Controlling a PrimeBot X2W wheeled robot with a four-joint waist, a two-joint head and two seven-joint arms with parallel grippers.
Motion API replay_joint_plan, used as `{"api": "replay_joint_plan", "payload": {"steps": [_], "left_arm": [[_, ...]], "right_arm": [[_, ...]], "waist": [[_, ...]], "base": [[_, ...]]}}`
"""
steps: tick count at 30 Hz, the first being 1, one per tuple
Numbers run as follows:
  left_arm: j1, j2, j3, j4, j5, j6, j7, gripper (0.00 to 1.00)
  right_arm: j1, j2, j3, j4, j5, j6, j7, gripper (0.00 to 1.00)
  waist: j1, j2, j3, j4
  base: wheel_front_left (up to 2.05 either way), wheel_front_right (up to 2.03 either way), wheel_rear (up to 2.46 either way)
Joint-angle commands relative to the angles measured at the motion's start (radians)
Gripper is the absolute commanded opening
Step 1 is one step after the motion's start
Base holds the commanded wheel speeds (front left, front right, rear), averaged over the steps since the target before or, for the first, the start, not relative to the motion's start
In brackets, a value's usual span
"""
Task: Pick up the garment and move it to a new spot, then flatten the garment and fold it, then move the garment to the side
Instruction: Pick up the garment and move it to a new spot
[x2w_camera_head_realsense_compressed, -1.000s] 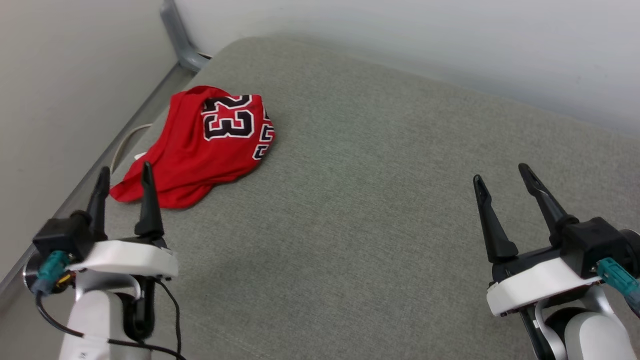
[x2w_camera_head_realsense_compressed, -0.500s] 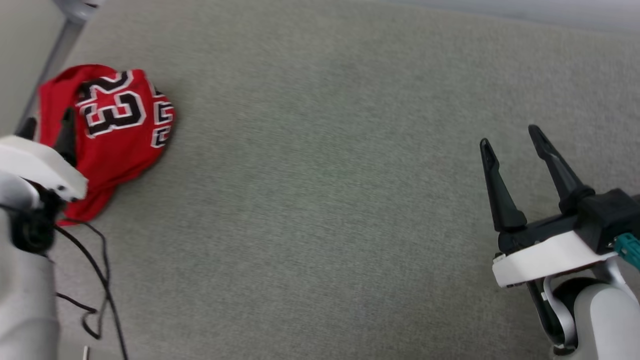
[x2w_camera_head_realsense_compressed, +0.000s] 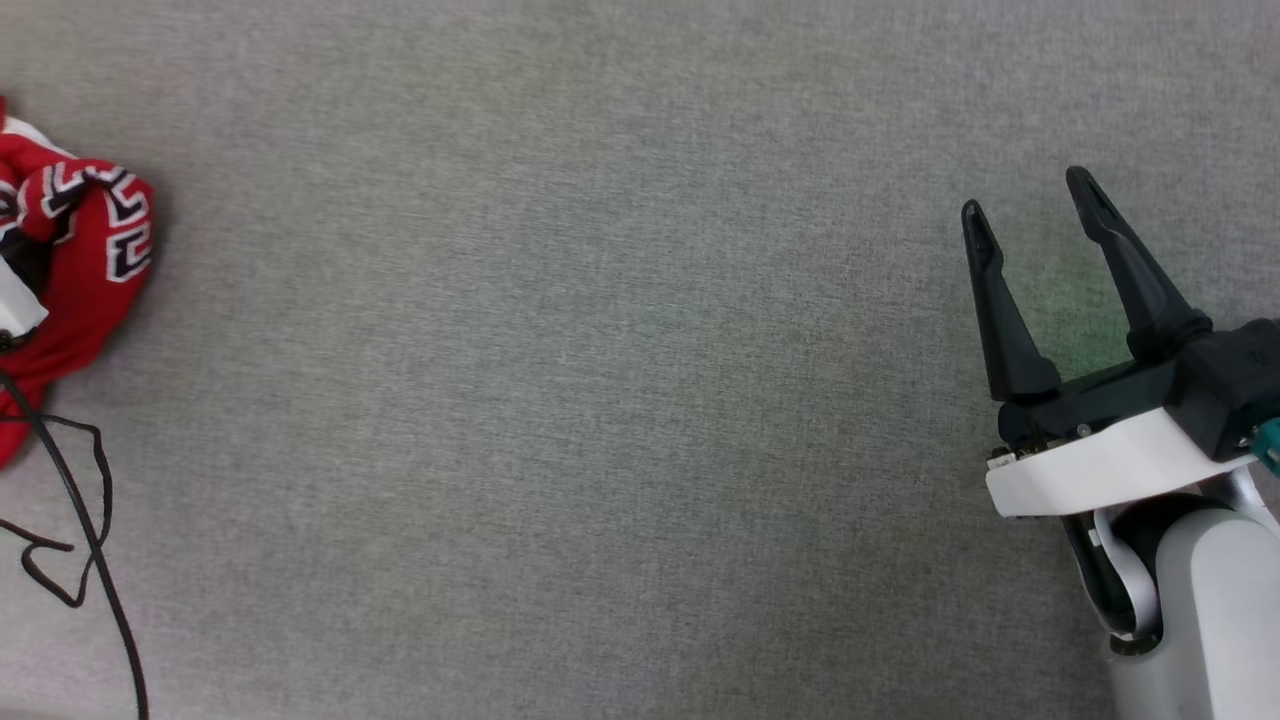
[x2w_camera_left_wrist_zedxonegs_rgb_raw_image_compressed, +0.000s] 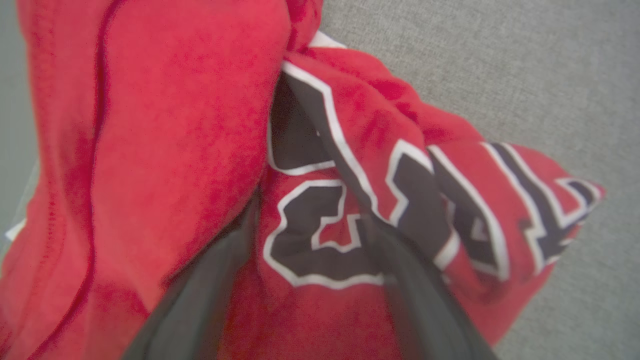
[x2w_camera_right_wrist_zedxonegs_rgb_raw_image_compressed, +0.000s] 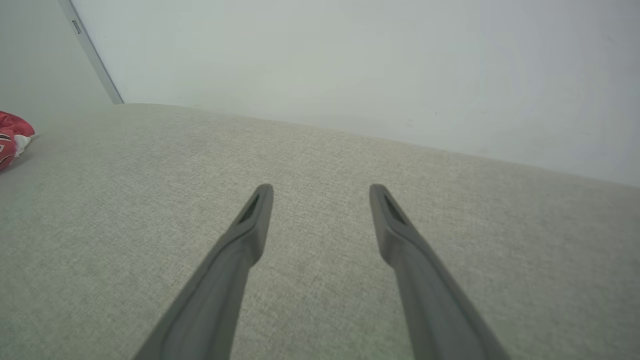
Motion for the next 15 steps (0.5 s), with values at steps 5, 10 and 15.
{"api": "replay_joint_plan", "payload": {"steps": [5, 10, 15], "left_arm": [[0.014, -0.021, 0.005, 0.056, -0.029, 0.033, 0.085, 1.0], [0.046, -0.012, 0.011, 0.057, -0.027, 0.052, 0.071, 0.0], [0.043, 0.025, 0.032, 0.015, 0.001, 0.081, -0.052, 0.0]], "right_arm": [[-0.033, 0.001, 0.004, 0.011, 0.006, -0.001, -0.016, 1.0], [-0.029, 0.011, -0.006, 0.027, 0.008, -0.001, -0.032, 1.0], [-0.006, 0.024, -0.012, 0.049, 0.013, -0.001, -0.048, 1.0]], "waist": [[-0.0002, 0.0, 0.038, -0.035], [-0.0002, 0.0, 0.021, -0.05], [-0.0002, 0.0, -0.039, -0.057]], "base": [[0.0, 0.0, 0.0], [0.0, 0.0, 0.0], [0.0, 0.0, 0.0]]}}
